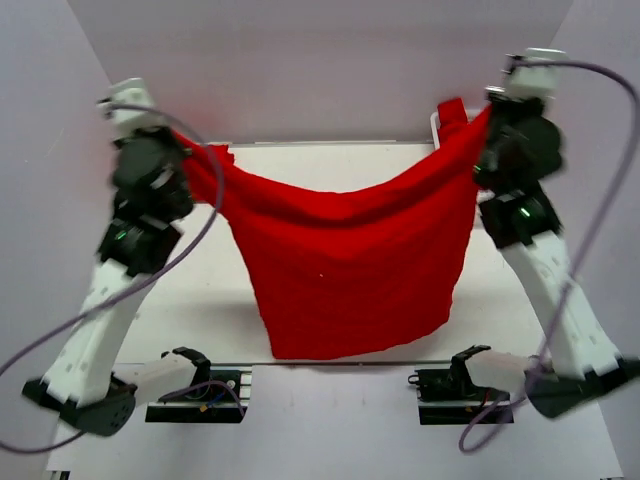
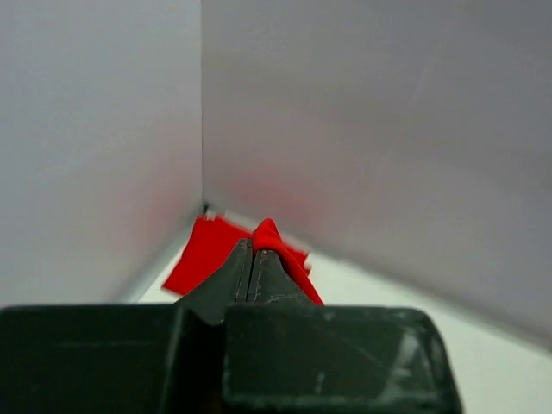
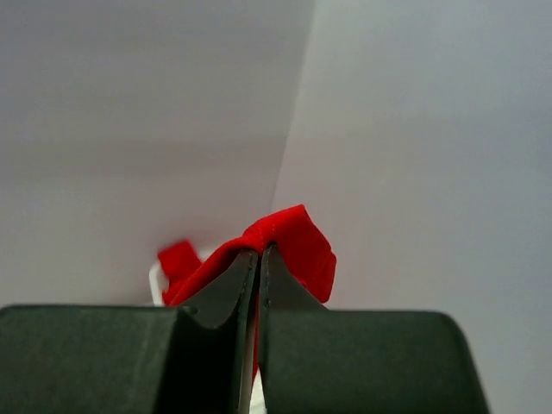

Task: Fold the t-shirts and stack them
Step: Flatten out the tshirt

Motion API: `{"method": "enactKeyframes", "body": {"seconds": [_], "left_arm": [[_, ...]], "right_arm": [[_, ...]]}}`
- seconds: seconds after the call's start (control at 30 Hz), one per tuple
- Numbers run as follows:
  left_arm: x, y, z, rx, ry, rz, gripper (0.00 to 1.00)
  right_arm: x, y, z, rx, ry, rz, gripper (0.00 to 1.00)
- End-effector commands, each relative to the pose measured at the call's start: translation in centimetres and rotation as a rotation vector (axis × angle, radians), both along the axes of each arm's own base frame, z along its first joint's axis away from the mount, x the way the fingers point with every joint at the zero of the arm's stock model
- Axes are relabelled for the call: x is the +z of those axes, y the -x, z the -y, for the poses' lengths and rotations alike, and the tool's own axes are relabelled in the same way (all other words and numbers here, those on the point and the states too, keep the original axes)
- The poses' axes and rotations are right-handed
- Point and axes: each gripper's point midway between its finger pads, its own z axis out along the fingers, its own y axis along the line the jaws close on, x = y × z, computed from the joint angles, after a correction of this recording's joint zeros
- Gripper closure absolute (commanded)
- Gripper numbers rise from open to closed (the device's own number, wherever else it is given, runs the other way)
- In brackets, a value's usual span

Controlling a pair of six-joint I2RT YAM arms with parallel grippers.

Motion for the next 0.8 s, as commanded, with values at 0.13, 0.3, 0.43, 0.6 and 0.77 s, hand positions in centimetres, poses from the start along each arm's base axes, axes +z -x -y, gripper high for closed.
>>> {"method": "enactKeyframes", "body": {"seconds": [0.13,0.3,0.43,0.6,0.77], "left_arm": [[-15.6,-7.8,1.5,0.119,0.009,-0.360,1.00],[-27.0,-10.9,-0.3,0.182,0.062,-0.585,1.00],[-34.5,-12.0,-0.1,0.152,0.071,-0.735,1.00],[-40.6,-12.4,-0.8,0.187,0.081,-0.885,1.00],[-42.8,-12.5,-1.4,0.216,0.085,-0.961,1.00]], "right_arm": [[-14.5,-14.7,-4.9,0.110,0.007,-0.332,1.00],[-25.0,-22.5,-6.9,0.170,0.039,-0.540,1.00],[-31.4,-27.0,-8.6,0.212,0.045,-0.645,1.00],[-33.6,-29.3,-10.2,0.264,0.070,-0.697,1.00],[-36.5,-31.2,-11.5,0.315,0.081,-0.739,1.00]]}}
